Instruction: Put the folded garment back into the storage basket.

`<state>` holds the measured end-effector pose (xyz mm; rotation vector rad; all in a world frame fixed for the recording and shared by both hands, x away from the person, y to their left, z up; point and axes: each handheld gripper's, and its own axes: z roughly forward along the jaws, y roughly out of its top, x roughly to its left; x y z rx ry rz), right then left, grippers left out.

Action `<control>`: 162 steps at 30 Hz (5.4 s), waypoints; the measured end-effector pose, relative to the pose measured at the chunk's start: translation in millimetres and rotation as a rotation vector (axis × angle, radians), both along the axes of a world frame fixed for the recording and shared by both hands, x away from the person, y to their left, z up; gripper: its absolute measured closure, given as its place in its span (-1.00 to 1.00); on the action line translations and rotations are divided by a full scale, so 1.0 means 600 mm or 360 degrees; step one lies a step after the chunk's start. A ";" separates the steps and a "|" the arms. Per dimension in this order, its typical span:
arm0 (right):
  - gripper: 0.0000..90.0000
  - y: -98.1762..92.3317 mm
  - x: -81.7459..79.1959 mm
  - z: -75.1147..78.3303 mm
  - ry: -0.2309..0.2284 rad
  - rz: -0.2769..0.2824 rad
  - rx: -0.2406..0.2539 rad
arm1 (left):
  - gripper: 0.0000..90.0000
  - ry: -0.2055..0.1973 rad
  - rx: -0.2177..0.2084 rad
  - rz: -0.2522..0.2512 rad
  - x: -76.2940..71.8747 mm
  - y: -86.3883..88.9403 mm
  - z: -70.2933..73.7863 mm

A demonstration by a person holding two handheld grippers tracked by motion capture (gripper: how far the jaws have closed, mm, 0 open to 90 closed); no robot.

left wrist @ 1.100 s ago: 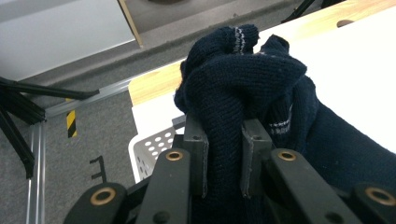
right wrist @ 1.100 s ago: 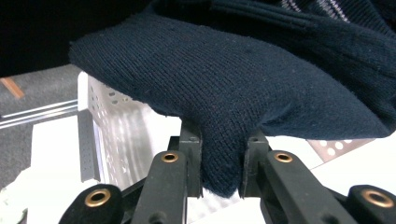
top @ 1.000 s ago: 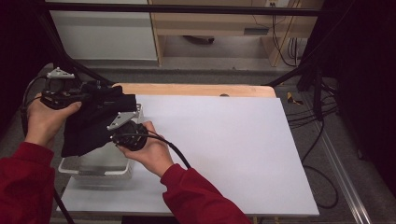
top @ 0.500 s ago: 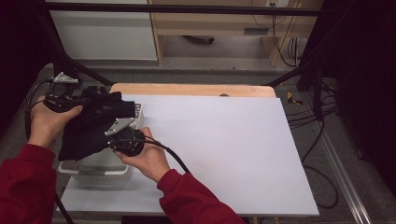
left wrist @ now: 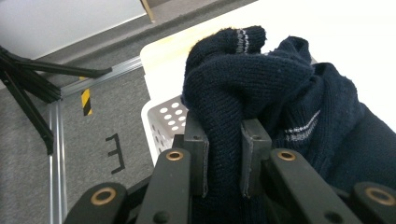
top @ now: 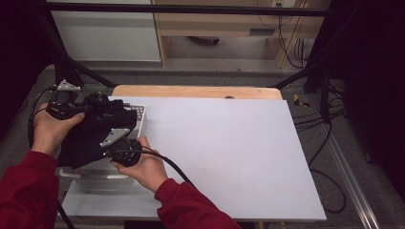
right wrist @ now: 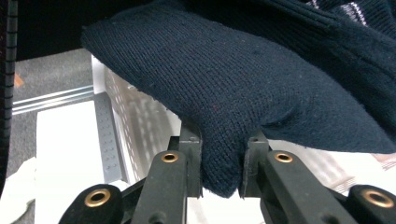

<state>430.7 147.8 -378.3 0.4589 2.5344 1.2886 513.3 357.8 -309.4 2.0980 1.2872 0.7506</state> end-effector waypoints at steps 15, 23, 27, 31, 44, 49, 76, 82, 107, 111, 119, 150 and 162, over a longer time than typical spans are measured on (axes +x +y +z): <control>0.68 -0.009 0.021 -0.003 0.0017 0.0004 -0.0050 | 0.71 0.0028 0.0025 0.0020 0.026 -0.014 -0.018; 0.68 -0.014 0.040 -0.003 0.0067 0.0006 -0.0053 | 0.71 0.0043 0.0029 0.0024 0.036 -0.019 -0.029; 0.67 -0.013 0.044 -0.002 0.0071 -0.0005 -0.0075 | 0.71 0.0052 0.0023 0.0014 0.038 -0.022 -0.031; 0.62 -0.013 0.047 -0.003 0.0089 -0.0016 -0.0075 | 0.69 0.0064 0.0003 0.0020 0.044 -0.020 -0.032; -0.52 -0.106 0.020 0.024 0.0019 -0.0173 0.0103 | -0.07 -0.0137 -0.0140 0.0012 -0.021 -0.015 -0.013; -0.65 -0.137 0.017 0.036 -0.0005 -0.0259 0.0120 | -0.13 -0.0216 -0.0207 -0.0065 -0.061 -0.034 -0.008; -0.77 -0.263 0.063 0.076 0.0044 -0.0397 0.0178 | -0.92 -0.0333 -0.0438 -0.0151 -0.189 -0.072 -0.031; -0.77 -0.283 0.077 0.074 0.0048 -0.0443 0.0176 | -0.92 -0.0272 -0.0409 -0.0117 -0.191 -0.071 -0.035; -0.79 -0.363 0.091 0.105 0.0019 -0.0557 0.0280 | -0.90 -0.0139 -0.0376 -0.0131 -0.175 -0.091 -0.058; -0.80 -0.376 0.088 0.114 -0.0005 -0.0565 0.0300 | -0.90 -0.0141 -0.0350 -0.0115 -0.174 -0.091 -0.060; -0.82 -0.396 0.085 0.134 -0.0049 -0.0581 0.0348 | -0.90 -0.0123 -0.0341 -0.0094 -0.171 -0.087 -0.066; -0.83 -0.478 0.066 0.159 -0.0121 -0.0674 0.0440 | -0.90 -0.0104 -0.0354 -0.0120 -0.171 -0.092 -0.069; -0.84 -0.506 0.063 0.162 -0.0125 -0.0716 0.0467 | -0.90 -0.0093 -0.0352 -0.0120 -0.170 -0.092 -0.072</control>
